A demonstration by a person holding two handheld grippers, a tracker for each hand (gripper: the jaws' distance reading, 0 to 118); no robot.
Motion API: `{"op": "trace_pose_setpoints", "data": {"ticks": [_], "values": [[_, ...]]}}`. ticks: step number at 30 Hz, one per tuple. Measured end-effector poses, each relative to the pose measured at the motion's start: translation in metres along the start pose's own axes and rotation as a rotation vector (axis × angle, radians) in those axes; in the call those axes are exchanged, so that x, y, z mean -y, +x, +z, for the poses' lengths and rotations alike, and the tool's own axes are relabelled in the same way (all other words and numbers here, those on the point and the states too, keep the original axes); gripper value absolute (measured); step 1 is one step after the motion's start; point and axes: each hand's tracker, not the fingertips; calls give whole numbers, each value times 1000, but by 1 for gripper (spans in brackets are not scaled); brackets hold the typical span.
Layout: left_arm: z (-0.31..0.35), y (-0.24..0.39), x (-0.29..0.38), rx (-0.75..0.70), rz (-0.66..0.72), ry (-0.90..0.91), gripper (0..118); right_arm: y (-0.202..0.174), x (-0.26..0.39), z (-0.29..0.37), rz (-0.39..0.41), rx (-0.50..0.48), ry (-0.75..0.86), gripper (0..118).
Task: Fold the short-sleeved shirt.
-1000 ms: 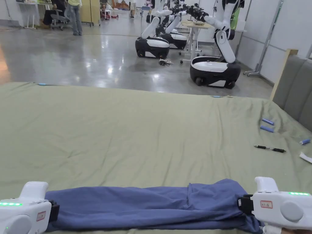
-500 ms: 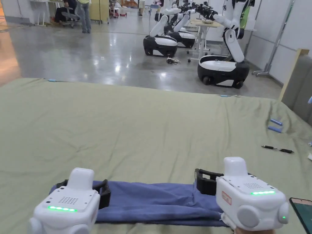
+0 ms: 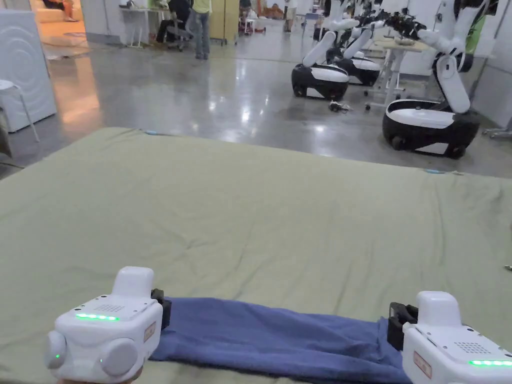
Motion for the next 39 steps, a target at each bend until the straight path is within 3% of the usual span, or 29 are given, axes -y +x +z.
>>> {"op": "trace_pose_setpoints", "data": {"ticks": [1, 3, 4, 12, 13, 16, 20, 21, 23, 25, 26, 29, 36, 39], "values": [[0, -16, -2, 23, 49, -10, 18, -3, 1, -1, 4, -1, -4, 0], [-1, -46, -2, 97, 166, -50, 75, -9, 5, -3, 17, -5, -14, 0], [-3, -62, 0, 121, 232, -54, 79, -12, 7, -4, 23, -7, -19, 0], [-57, -140, 66, 466, 827, -292, 78, -39, 20, -9, 32, -31, -61, 0], [-62, -131, 76, 573, 907, -333, 78, -41, 20, -8, 38, -31, -63, 0], [-76, -115, 82, 711, 974, -247, 77, -46, 20, -5, 50, -40, -68, 0], [-108, -81, 75, 804, 886, -309, 76, -47, 17, -5, 42, -42, -69, 0], [-120, -78, 73, 786, 854, -301, 65, -48, 15, -4, 42, -39, -69, 0], [-121, -72, 65, 689, 802, -310, 7, -50, 12, -4, 46, -34, -65, 0], [-103, -57, 52, 444, 623, -406, 6, -49, 10, -1, 41, -36, -59, 0], [-97, -52, 50, 512, 624, -371, 6, -48, 8, 0, 40, -36, -56, 0], [-80, -44, 31, 420, 575, -365, 6, -48, 3, 1, 43, -42, -50, 0], [-51, -53, -16, 22, 346, -216, 6, -45, 0, 2, 44, -46, -39, 0], [-35, -23, -28, 46, 268, -203, 6, -42, 3, 1, 44, -51, -40, 0]]}}
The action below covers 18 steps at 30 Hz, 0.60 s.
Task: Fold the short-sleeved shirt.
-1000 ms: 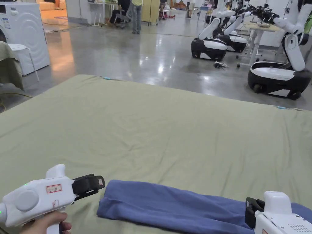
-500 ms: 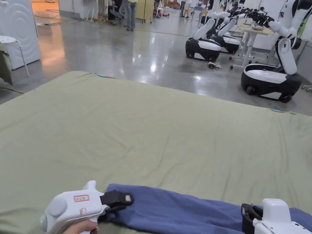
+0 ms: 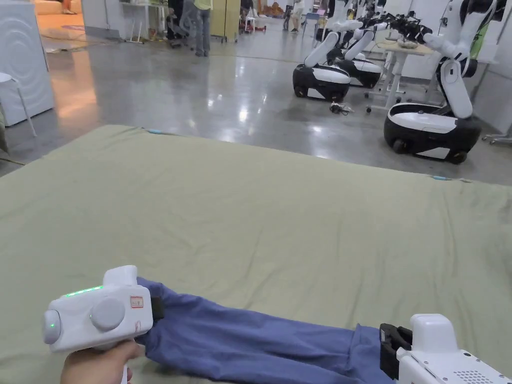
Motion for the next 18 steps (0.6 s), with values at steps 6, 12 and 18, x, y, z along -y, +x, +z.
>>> {"op": "trace_pose_setpoints", "data": {"ticks": [6, 12, 18], "values": [[18, 133, 31, 83, -201, 4, 6, 11, 3, 0, -29, -11, -18, 0], [-58, 238, 86, 30, -360, -71, 7, 31, 11, 7, -91, -22, -24, 0], [-57, 228, 88, 211, -356, -152, 66, 45, 15, 9, -105, -20, -30, 0]]}}
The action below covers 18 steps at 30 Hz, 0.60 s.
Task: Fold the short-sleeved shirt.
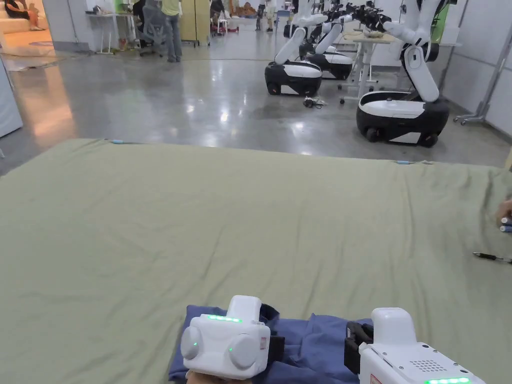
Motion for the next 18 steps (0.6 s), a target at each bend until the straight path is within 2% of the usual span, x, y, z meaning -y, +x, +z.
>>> {"op": "trace_pose_setpoints", "data": {"ticks": [2, 4, 6, 8, 9, 11, 12, 15, 18], "values": [[39, -8, -5, -15, 31, 149, 67, 1, 1, 0, 9, 2, 5, 0], [74, -33, -6, 28, 141, 246, 67, 4, 3, -1, 4, -3, 4, 0], [85, -61, -12, 46, 240, 261, 67, 4, 5, -1, -4, 1, 7, 1], [76, -78, -16, 7, 259, 228, 62, 6, 8, -2, -37, -4, 9, 1], [68, -78, -15, 5, 237, 198, 50, 6, 10, -2, -51, -1, 9, 1], [46, -66, -11, -10, 213, 117, 11, 6, 12, -2, -61, 2, 4, 1], [33, -52, -4, -15, 196, 106, 11, 7, 13, -1, -70, 3, 3, 1], [7, -13, 6, 170, 195, 62, 11, 11, 15, 3, -77, 13, -2, 0], [-20, 25, 14, 197, 117, -45, 11, 19, 16, 4, -77, 33, -11, 1]]}}
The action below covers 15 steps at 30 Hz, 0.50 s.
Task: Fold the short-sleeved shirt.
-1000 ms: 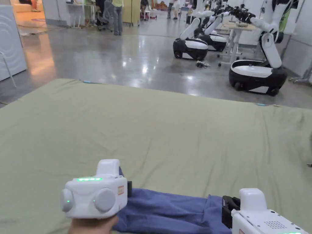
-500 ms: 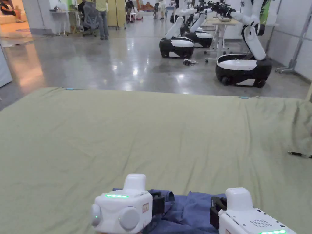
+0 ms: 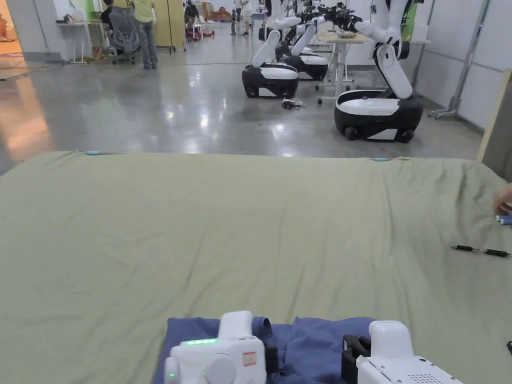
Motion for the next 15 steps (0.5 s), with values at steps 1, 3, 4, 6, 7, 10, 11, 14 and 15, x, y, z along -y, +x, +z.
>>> {"op": "trace_pose_setpoints", "data": {"ticks": [1, 3, 4, 6, 7, 10, 11, 14, 15], "values": [[-10, 5, 4, -14, 2, -36, 11, 2, 0, 0, -2, 4, -2, 0], [-13, 11, 12, -43, -12, -13, 11, 4, -2, 2, 2, 13, 0, 1], [-4, 8, 12, -34, -24, 20, 11, 5, -3, 3, 3, 14, 2, 0], [12, -8, 7, -11, 1, 33, 11, 4, -4, 2, 4, 12, 5, 1], [24, -15, 5, -41, -2, 80, 11, 2, -5, 0, 11, 9, 3, 1], [49, -31, -4, -98, -22, 129, 11, -7, -4, -9, 27, 1, -12, 0], [53, -33, -5, -105, -32, 135, 11, -10, -4, -11, 25, -5, -13, 1], [62, -36, 2, -227, -138, 182, 40, -20, -3, -16, 9, -34, -22, 0], [71, -43, 4, -216, -133, 227, 64, -23, -2, -17, 13, -36, -23, 1]]}}
